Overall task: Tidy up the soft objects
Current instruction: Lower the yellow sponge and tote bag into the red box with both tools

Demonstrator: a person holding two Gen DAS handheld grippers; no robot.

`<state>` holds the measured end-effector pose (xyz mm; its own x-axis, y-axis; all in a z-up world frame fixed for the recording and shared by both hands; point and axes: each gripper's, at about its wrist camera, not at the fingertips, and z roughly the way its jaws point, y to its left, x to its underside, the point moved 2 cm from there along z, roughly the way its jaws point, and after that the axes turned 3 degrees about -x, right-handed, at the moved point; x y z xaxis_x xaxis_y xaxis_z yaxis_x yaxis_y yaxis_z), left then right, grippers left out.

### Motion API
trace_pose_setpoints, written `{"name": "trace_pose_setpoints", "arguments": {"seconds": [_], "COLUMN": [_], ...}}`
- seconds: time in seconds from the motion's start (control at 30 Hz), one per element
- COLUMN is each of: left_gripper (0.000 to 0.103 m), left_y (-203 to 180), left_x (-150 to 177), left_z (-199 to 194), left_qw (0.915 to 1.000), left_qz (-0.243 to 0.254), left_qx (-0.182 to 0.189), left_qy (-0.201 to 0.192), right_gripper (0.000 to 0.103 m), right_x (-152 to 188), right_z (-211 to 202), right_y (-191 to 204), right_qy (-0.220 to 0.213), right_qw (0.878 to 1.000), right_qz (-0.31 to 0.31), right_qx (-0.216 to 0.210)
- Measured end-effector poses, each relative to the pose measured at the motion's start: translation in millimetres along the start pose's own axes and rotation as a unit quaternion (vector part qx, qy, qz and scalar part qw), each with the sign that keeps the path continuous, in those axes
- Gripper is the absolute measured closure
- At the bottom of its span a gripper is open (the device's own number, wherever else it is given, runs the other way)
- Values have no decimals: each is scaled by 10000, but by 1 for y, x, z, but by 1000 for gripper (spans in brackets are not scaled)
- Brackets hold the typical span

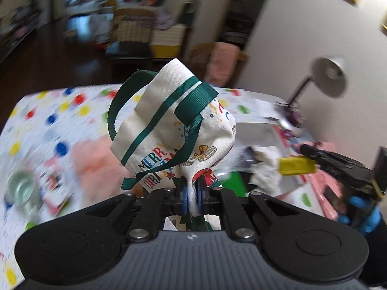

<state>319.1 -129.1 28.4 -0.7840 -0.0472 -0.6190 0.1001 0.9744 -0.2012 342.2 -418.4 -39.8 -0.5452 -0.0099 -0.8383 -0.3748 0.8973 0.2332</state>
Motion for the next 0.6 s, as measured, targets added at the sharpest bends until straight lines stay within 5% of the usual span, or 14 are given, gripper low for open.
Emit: {"name": "trace_pose_setpoints", "arguments": {"seconds": [0.3,0.6], "left_gripper": [96,96], "left_y": [-93,-139], "left_x": [-23,-17], "left_z": [53,140], "left_qw": [9942,9872], "left_qz": [839,1352], "left_qx": [638,558], "left_qy": [211,628], "right_gripper": [96,96], "right_x": [6,15], "right_z": [4,18], "right_y": [-23,-40], "right_qy": [34,115], "right_qw": [9995,9988], "right_qz": [-14,99], "right_qx": [316,459]}}
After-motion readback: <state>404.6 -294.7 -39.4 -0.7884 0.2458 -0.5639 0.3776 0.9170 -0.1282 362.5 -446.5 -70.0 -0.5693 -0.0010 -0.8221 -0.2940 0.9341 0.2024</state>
